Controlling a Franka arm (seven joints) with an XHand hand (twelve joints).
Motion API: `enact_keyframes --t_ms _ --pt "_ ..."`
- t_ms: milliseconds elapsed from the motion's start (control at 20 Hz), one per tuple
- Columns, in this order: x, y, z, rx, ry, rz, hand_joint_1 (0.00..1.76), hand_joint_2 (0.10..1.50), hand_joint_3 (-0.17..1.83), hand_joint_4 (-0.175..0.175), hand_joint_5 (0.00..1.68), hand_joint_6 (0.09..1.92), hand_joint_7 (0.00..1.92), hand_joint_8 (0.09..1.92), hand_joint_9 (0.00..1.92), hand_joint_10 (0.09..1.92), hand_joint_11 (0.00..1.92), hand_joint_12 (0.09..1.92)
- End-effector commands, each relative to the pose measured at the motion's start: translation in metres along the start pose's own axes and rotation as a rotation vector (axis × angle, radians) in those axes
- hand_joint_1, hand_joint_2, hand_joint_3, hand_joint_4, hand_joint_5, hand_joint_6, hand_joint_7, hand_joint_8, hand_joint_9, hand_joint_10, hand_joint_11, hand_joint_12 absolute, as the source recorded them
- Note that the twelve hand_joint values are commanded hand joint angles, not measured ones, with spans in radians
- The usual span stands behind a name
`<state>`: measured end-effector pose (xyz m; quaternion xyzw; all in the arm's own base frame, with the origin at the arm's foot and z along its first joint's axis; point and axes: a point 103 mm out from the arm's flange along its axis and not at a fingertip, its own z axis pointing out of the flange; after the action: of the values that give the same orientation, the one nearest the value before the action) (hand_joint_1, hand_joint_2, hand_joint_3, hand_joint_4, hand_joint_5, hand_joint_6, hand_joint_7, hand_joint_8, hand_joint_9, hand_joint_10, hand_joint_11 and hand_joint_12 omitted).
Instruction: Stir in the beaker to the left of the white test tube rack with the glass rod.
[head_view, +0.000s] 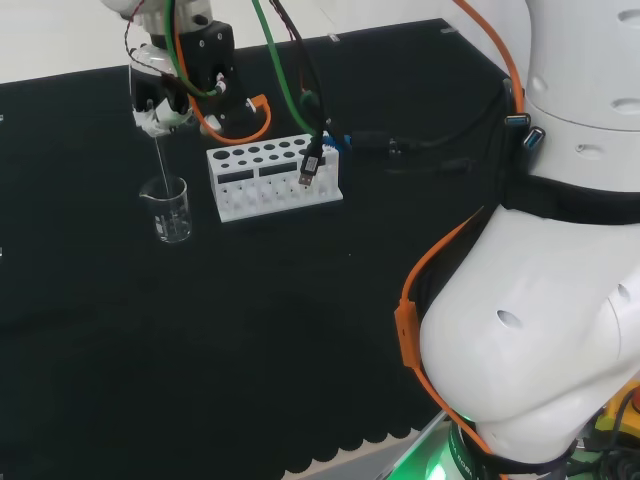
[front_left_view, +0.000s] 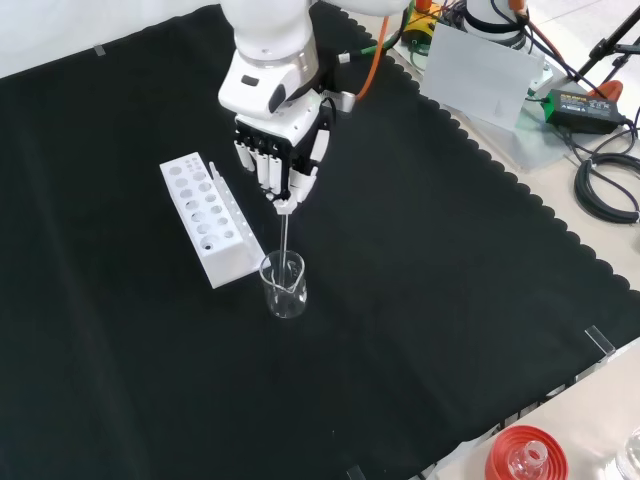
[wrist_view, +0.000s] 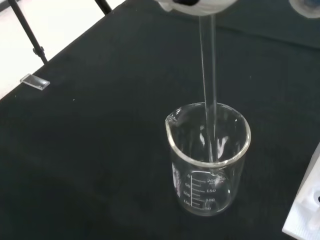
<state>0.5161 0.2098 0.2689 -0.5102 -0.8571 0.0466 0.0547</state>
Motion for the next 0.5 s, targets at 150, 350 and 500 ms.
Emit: enact_keyframes --t_ms 150,350,500 --pt "-0.001 -0.012 0.002 0.000 0.003 -0.010 1.32 1.02 -0.02 -0.175 1.17 0.43 1.32 0.69 1.79 0.26 1.51 0.68" --pt "-0.003 -0.013 0.003 0.024 -0.001 0.023 1.32 1.02 -0.02 -0.175 1.17 0.43 1.32 0.69 1.79 0.26 1.51 0.68" --pt "0.009 0.006 0.005 0.062 -0.020 0.031 1.32 1.02 -0.02 -0.175 1.17 0.43 1.32 0.70 1.79 0.26 1.51 0.68"
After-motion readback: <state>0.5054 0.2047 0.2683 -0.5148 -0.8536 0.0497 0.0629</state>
